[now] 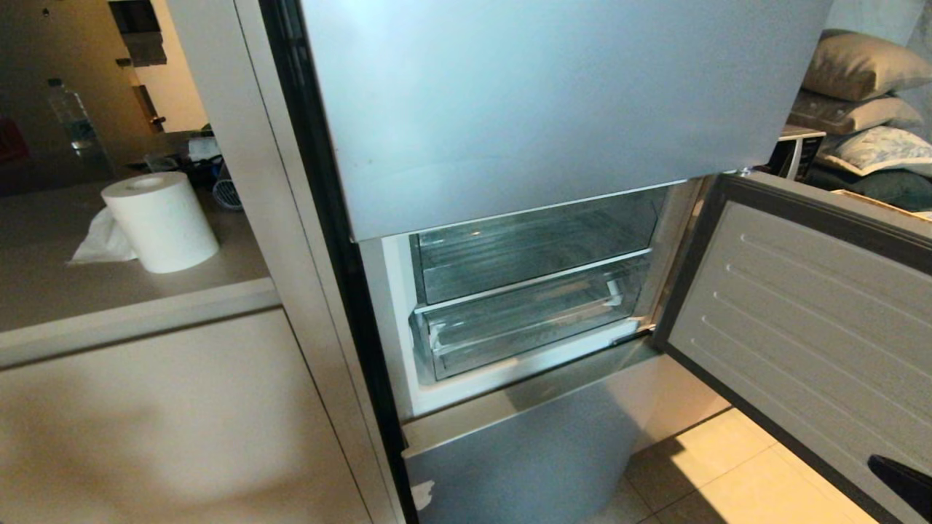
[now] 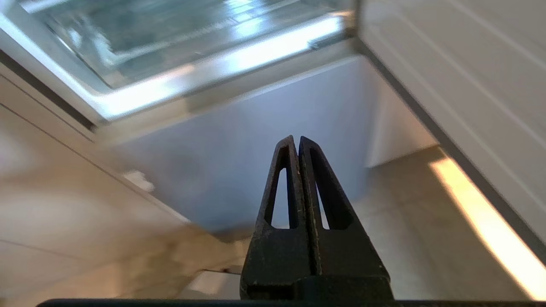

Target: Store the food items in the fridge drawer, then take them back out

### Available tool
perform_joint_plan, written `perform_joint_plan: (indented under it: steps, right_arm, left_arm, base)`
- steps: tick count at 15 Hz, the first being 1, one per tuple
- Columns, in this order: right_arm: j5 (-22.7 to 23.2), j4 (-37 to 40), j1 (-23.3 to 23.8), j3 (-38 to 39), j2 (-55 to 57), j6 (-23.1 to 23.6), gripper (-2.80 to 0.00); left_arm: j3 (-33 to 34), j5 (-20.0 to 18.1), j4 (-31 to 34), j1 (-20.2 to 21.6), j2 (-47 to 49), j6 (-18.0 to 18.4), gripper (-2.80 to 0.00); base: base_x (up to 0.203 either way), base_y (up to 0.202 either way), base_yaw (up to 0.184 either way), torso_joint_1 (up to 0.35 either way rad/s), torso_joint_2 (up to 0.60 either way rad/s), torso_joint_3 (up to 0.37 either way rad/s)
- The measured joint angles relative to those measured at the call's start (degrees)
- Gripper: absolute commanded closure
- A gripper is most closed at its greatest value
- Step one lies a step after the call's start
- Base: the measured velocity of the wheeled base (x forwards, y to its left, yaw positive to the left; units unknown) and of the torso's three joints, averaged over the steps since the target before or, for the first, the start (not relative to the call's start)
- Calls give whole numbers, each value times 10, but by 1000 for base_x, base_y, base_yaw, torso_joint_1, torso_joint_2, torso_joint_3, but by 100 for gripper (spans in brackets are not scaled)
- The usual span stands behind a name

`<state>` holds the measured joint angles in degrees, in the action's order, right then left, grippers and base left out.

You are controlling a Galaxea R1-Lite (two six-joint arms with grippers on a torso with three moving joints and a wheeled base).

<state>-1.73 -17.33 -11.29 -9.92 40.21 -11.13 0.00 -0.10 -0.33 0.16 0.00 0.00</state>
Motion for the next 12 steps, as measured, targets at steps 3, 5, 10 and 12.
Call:
perform_joint_plan:
  steps: [3, 5, 10, 12]
  right_arm:
    - [-16, 101, 48, 45, -123, 60, 0]
    - [-6, 132, 86, 77, -197, 118, 0]
    - [12, 178, 115, 95, -361, 146, 0]
    - [13, 177, 117, 96, -384, 148, 0]
  left_arm:
    - [0, 0, 0, 0, 0, 0, 0]
    - [0, 0, 0, 0, 0, 0, 0]
    - [0, 0, 0, 0, 0, 0, 0]
    - [0, 0, 0, 0, 0, 0, 0]
  base:
    - [0, 0, 0, 0, 0, 0]
    - [0, 0, 0, 0, 0, 0]
    - [0, 0, 0, 0, 0, 0]
    - [0, 0, 0, 0, 0, 0]
